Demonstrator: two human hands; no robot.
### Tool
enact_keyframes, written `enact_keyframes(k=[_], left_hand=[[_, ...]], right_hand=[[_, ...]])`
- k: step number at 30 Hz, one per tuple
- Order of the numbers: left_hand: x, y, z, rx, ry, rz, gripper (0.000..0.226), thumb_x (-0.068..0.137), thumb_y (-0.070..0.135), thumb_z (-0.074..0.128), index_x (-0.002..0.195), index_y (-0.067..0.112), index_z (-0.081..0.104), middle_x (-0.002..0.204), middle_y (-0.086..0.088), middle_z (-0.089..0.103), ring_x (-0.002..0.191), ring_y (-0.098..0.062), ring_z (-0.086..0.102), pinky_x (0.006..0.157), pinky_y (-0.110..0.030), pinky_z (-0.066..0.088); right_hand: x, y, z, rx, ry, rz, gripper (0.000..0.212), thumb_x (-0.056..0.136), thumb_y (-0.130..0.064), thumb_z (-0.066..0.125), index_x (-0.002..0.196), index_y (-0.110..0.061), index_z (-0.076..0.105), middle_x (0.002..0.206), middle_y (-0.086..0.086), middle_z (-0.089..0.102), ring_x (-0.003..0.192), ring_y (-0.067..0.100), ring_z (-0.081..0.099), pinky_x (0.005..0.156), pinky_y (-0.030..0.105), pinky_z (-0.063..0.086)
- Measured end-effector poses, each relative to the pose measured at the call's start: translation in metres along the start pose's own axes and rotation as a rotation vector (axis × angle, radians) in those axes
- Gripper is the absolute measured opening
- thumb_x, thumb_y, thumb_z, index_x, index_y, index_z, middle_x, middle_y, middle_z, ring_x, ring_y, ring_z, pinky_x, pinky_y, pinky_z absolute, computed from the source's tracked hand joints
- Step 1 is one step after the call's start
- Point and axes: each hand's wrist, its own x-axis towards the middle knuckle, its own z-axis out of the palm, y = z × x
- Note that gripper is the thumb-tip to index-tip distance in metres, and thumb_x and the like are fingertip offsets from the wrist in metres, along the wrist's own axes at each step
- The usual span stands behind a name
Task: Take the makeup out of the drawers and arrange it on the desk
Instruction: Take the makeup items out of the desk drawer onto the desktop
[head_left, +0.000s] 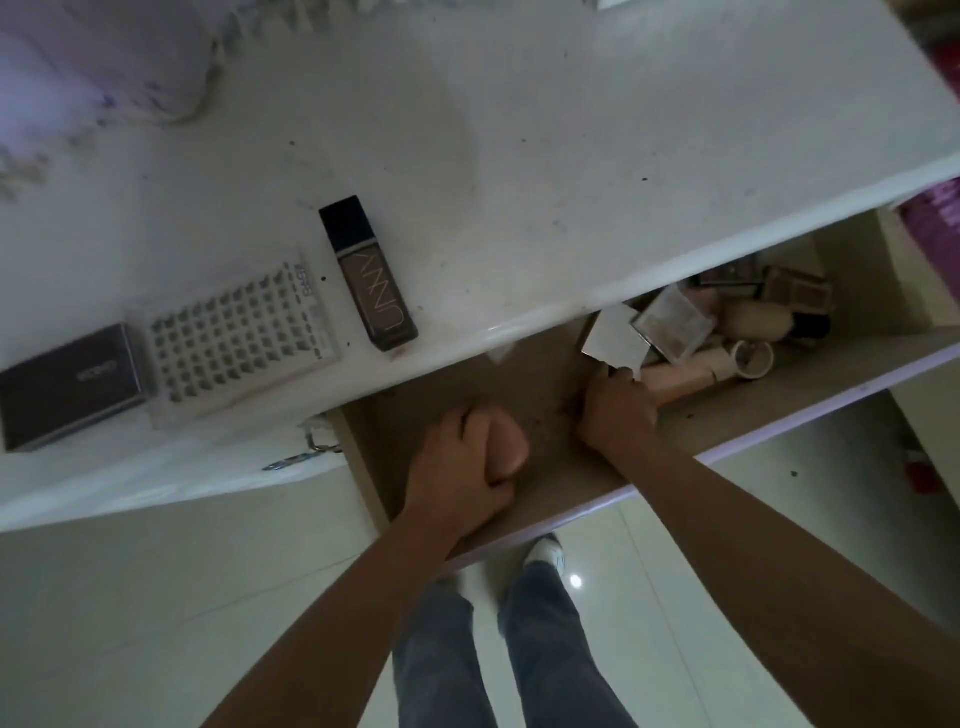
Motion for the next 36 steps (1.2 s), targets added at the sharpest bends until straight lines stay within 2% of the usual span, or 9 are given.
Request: enact_keyframes(k=[5, 8, 12, 17, 22, 28, 30, 33, 36], left_hand=[[-0.024, 0.017, -0.062, -0.025, 0.374, 0.283, 0.079, 0.048, 0.044, 0.071, 0.115, 0.012, 0.044, 0.103, -0.013, 0.066, 0.084, -0.025, 0.068, 0.074, -0.019, 0.041], [-0.012, 0.027, -0.109, -0.01, 0.452, 0.317, 0.076, 0.061, 0.042, 0.073, 0.124, 0.012, 0.042, 0.122, -0.013, 0.057, 0.104, -0.03, 0.061, 0.086, -0.026, 0.039], [0.025, 0.025, -0.156, 0.045, 0.279, 0.227, 0.072, 0.075, 0.028, 0.071, 0.135, 0.017, 0.031, 0.14, -0.003, 0.036, 0.125, -0.022, 0.04, 0.1, -0.032, 0.037], [0.058, 0.016, -0.171, 0.25, 0.065, 0.238, 0.072, 0.075, 0.026, 0.072, 0.132, 0.017, 0.029, 0.134, -0.007, 0.039, 0.119, -0.024, 0.045, 0.094, -0.035, 0.043], [0.062, 0.01, -0.167, 0.225, -0.015, 0.235, 0.074, 0.072, 0.031, 0.075, 0.13, 0.015, 0.031, 0.132, -0.01, 0.041, 0.117, -0.026, 0.048, 0.093, -0.036, 0.045], [0.051, 0.013, -0.165, 0.379, 0.112, 0.284, 0.068, 0.079, 0.045, 0.064, 0.131, 0.014, 0.034, 0.143, -0.011, 0.033, 0.134, -0.027, 0.031, 0.108, -0.036, 0.033], [0.04, 0.018, -0.155, 0.401, 0.304, 0.386, 0.055, 0.083, 0.042, 0.062, 0.124, 0.01, 0.045, 0.138, -0.015, 0.041, 0.132, -0.029, 0.037, 0.106, -0.037, 0.037], [0.024, 0.024, -0.12, 0.197, 0.501, 0.678, 0.024, 0.074, 0.023, 0.069, 0.09, 0.006, 0.065, 0.093, -0.015, 0.067, 0.086, -0.026, 0.067, 0.068, -0.031, 0.055], [0.019, 0.036, -0.072, 0.146, 0.288, 0.775, 0.016, 0.079, 0.022, 0.058, 0.088, 0.01, 0.064, 0.084, -0.007, 0.065, 0.075, -0.017, 0.064, 0.062, -0.023, 0.052]], right_hand=[[-0.036, 0.024, -0.043, 0.189, 0.187, -0.309, 0.044, 0.071, -0.023, 0.069, 0.105, -0.002, 0.05, 0.103, 0.016, 0.054, 0.098, 0.035, 0.053, 0.079, 0.032, 0.041], [-0.049, 0.03, -0.089, 0.241, 0.458, -0.471, 0.037, 0.056, -0.006, 0.074, 0.087, 0.002, 0.058, 0.089, 0.021, 0.061, 0.082, 0.038, 0.06, 0.073, 0.029, 0.042], [-0.041, 0.007, -0.149, 0.164, 0.477, -0.533, 0.057, 0.055, 0.012, 0.073, 0.109, 0.003, 0.058, 0.12, 0.022, 0.056, 0.11, 0.043, 0.051, 0.091, 0.046, 0.045], [-0.007, -0.032, -0.168, 0.105, 0.349, -0.626, 0.054, 0.069, 0.013, 0.057, 0.12, -0.004, 0.053, 0.134, 0.01, 0.047, 0.126, 0.027, 0.037, 0.105, 0.027, 0.028], [0.008, -0.048, -0.161, 0.134, 0.18, -0.523, 0.053, 0.081, 0.007, 0.053, 0.129, -0.011, 0.045, 0.145, 0.005, 0.036, 0.137, 0.019, 0.026, 0.101, 0.013, 0.015], [0.002, -0.038, -0.158, 0.223, 0.083, -0.458, 0.067, 0.081, 0.005, 0.054, 0.138, -0.024, 0.034, 0.154, -0.007, 0.014, 0.144, 0.019, 0.002, 0.113, 0.033, 0.021], [-0.012, -0.025, -0.154, 0.373, 0.193, -0.417, 0.064, 0.081, 0.0, 0.059, 0.137, -0.019, 0.036, 0.153, -0.002, 0.02, 0.143, 0.017, 0.009, 0.111, 0.03, 0.02], [-0.032, 0.007, -0.134, 0.626, 0.454, -0.252, 0.042, 0.083, -0.003, 0.059, 0.124, -0.007, 0.053, 0.139, 0.008, 0.046, 0.135, 0.02, 0.035, 0.108, 0.028, 0.028], [-0.04, 0.048, -0.113, 0.659, 0.459, 0.013, 0.031, 0.086, -0.004, 0.055, 0.117, -0.004, 0.058, 0.122, 0.014, 0.059, 0.113, 0.026, 0.055, 0.087, 0.015, 0.036]])
